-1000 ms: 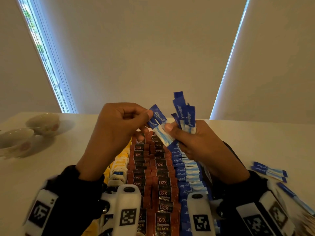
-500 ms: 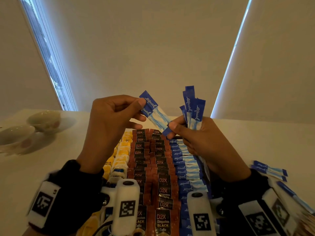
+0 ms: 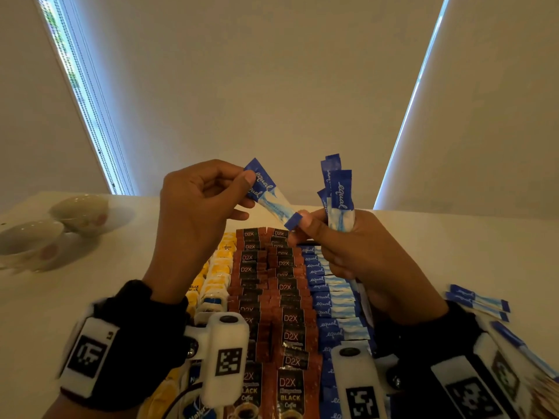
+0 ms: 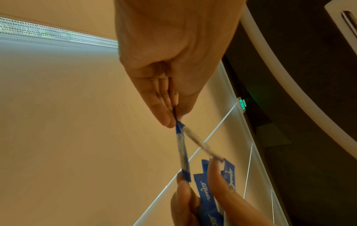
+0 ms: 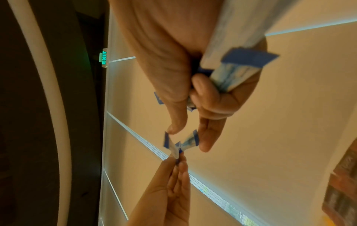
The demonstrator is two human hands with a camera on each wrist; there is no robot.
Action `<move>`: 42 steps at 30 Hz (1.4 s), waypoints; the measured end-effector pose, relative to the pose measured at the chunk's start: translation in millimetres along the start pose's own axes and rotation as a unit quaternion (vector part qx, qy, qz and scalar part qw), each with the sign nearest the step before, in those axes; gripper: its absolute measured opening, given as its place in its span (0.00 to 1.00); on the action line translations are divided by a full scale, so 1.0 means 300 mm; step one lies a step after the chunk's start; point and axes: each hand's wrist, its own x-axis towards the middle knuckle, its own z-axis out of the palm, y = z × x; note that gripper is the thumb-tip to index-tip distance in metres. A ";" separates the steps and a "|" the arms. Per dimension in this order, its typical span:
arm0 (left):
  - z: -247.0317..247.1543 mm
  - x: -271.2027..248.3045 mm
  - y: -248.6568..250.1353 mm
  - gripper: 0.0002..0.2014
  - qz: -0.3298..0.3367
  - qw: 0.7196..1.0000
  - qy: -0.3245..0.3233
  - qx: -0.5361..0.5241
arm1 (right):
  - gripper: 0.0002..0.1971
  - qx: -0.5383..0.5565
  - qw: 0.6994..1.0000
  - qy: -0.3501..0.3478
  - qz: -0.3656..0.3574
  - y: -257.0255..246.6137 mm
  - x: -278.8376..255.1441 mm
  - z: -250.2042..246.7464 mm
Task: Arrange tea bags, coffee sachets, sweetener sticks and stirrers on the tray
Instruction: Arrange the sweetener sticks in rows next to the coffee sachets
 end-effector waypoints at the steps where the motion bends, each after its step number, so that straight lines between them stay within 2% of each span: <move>1: 0.002 0.000 -0.001 0.05 0.004 1.000 -0.003 0.004 | 0.19 0.013 1.000 -0.001 0.010 -0.001 0.000 -0.001; 4: 0.006 0.003 -0.006 0.04 0.008 1.000 -0.011 0.013 | 0.23 0.052 0.998 -0.003 0.040 -0.006 -0.001 -0.007; 8: 0.008 0.001 -0.005 0.03 0.006 1.000 -0.023 0.009 | 0.16 0.065 0.996 -0.004 0.056 0.010 0.002 -0.007; 12: 0.006 0.000 0.000 0.06 0.011 0.999 -0.046 0.016 | 0.05 0.089 0.993 0.040 0.072 0.021 0.008 -0.004; 18: 0.007 -0.004 0.011 0.03 -0.008 0.996 -0.089 0.022 | 0.07 0.068 0.987 0.143 0.035 0.025 0.020 -0.024; 25: 0.040 -0.019 -0.004 0.03 -0.049 0.998 -0.043 -0.025 | 0.09 0.057 0.988 0.141 0.020 0.040 0.023 -0.026; 31: 0.030 -0.018 0.010 0.03 -0.074 0.993 -0.083 -0.038 | 0.09 0.020 0.990 0.138 0.022 0.041 0.026 -0.046; 33: 0.022 -0.016 0.014 0.04 -0.077 0.992 -0.092 -0.033 | 0.08 -0.005 0.987 0.157 0.022 0.034 0.034 -0.090; 36: -0.008 0.004 0.022 0.10 -0.066 0.995 -0.066 -0.028 | 0.09 -0.133 0.971 0.183 0.074 0.045 0.101 -0.227; 39: -0.036 0.022 0.031 0.17 -0.061 0.997 -0.045 -0.015 | 0.08 -0.230 0.942 0.155 0.187 0.110 0.199 -0.350; 42: -0.047 0.025 0.036 0.17 -0.057 0.998 -0.032 0.001 | 0.10 -0.280 0.910 0.119 0.282 0.207 0.258 -0.392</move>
